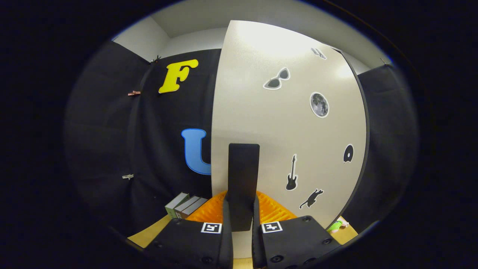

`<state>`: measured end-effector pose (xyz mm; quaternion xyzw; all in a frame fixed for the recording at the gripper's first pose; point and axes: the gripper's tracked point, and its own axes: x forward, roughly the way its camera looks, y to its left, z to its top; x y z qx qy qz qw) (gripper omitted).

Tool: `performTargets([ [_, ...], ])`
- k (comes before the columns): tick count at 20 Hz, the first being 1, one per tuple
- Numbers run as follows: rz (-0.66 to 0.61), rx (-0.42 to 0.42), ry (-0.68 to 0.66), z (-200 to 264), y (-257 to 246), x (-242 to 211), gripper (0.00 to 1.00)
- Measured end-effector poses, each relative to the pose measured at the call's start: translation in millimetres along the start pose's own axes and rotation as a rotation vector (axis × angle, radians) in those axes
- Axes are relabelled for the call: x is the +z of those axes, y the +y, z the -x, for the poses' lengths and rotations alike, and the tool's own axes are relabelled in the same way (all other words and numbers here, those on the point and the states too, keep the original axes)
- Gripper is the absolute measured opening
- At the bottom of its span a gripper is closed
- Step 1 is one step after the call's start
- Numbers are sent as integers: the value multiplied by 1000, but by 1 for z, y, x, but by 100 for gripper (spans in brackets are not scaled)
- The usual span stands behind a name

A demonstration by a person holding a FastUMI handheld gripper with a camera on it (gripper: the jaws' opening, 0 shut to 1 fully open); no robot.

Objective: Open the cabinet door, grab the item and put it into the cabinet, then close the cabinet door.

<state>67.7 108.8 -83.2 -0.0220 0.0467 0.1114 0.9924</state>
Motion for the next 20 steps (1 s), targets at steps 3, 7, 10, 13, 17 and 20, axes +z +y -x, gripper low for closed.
performTargets([
  [3,28,28,10,22,-6,-1,24],
  [7,36,65,14,60,-21,0,24],
  [10,8,110,6,95,-38,2,24],
  [13,31,182,9,130,-57,4,24],
  [17,41,268,14,171,-83,6,24],
  [20,23,306,10,197,-113,8,24],
])
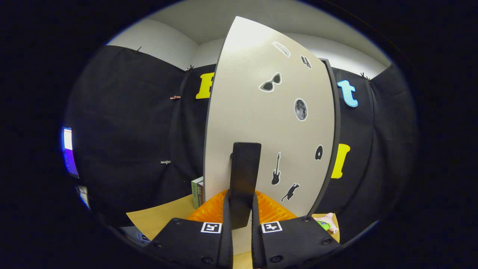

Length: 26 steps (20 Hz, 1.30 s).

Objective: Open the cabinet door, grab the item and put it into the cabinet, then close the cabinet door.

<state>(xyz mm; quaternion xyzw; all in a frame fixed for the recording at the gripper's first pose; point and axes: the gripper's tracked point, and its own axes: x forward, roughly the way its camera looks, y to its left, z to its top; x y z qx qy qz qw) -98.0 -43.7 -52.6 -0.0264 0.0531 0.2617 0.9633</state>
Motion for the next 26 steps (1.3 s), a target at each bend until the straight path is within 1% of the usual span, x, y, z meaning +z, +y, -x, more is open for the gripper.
performTargets([
  [5,11,11,0,41,-35,-2,23],
  [8,16,-31,-1,62,-62,-2,23],
  [11,-8,-95,6,78,-90,-6,22],
  [13,3,-133,10,87,-106,-7,22],
  [16,22,-177,24,95,-123,-16,22],
  [19,7,-196,34,103,-143,-21,22],
  [21,2,-213,29,104,-154,-20,19],
  [24,-14,-189,28,106,-149,-21,17],
  [26,12,-195,32,109,-151,-22,18],
])
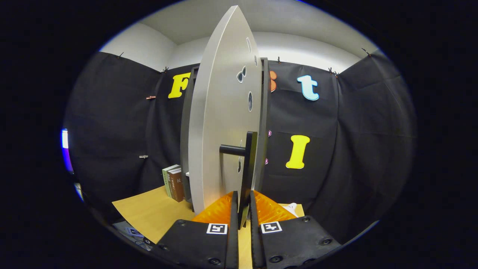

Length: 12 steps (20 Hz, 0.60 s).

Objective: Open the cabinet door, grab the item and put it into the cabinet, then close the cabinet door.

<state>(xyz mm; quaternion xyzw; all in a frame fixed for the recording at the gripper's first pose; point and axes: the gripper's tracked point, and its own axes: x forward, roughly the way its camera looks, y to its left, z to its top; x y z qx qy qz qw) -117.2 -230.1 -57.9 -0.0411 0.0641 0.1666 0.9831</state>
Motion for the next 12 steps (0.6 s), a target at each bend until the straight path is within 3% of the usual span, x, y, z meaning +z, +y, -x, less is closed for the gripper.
performTargets([
  [3,-8,-20,1,18,2,-2,22],
  [8,3,-108,-3,52,15,0,20],
  [12,16,-129,27,65,71,-5,20],
])
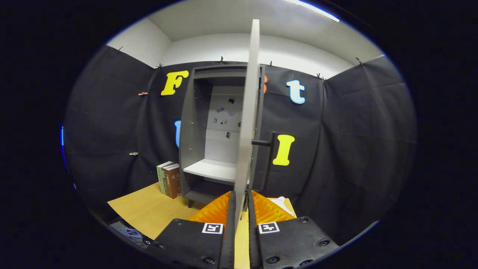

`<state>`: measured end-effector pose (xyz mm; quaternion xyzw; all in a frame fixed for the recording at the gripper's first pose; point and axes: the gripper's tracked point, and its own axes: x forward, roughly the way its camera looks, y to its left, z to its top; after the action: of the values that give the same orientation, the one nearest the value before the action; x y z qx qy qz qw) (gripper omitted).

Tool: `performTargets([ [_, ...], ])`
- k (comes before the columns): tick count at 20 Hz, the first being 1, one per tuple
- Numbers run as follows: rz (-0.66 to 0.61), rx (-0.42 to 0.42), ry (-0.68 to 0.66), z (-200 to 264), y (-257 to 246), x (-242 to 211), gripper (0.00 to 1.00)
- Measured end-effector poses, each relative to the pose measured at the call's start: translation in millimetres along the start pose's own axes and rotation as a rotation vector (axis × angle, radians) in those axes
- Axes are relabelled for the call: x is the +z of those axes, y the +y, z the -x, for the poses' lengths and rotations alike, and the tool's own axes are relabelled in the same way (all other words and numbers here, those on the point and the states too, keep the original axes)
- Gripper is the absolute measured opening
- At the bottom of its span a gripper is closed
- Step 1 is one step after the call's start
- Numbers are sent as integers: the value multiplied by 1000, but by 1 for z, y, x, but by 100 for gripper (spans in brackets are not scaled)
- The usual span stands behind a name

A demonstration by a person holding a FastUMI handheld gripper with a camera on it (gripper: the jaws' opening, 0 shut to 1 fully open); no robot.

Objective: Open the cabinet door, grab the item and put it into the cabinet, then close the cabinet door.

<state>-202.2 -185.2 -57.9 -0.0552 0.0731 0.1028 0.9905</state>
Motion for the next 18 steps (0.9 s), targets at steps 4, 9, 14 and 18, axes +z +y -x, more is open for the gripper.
performTargets([
  [4,15,-12,88,-1,61,-28,16],
  [9,-23,27,212,-15,149,-80,16],
  [14,-20,34,361,-43,201,-157,16],
  [18,-81,61,487,-71,221,-211,23],
])
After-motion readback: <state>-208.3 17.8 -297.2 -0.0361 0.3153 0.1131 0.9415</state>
